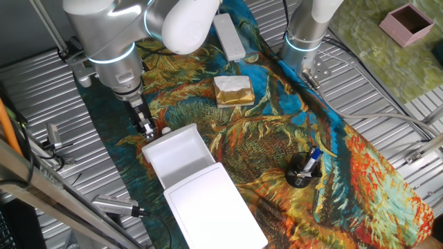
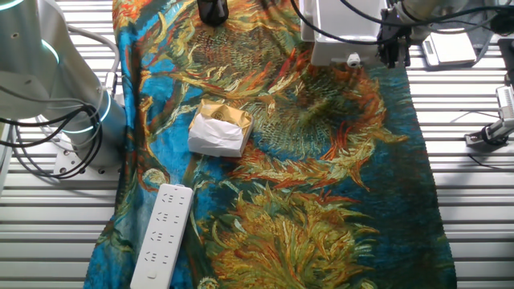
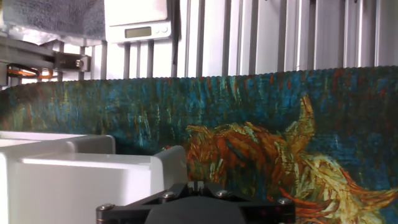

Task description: Use the gripper to push and close the drawer

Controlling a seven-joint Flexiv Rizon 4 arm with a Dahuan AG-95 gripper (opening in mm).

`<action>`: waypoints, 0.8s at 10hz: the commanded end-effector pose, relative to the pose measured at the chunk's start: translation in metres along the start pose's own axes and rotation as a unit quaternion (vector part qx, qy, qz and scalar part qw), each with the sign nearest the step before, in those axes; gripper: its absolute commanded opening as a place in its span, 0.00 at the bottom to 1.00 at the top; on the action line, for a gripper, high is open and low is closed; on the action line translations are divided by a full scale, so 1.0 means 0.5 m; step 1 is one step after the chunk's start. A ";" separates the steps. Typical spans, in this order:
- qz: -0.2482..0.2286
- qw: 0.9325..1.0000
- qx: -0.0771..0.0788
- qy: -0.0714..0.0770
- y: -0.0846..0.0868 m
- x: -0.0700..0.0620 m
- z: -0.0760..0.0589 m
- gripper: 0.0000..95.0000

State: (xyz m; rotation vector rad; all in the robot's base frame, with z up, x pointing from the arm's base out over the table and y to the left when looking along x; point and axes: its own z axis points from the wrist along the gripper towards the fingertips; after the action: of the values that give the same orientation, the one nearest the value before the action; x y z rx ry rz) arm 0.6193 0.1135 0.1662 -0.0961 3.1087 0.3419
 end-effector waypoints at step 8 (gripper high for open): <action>-0.079 0.997 -0.009 0.010 -0.001 0.003 -0.004 0.00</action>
State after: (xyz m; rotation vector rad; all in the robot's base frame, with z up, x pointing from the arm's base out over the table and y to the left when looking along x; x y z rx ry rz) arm 0.6179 0.1119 0.1674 -0.2063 3.0961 0.3512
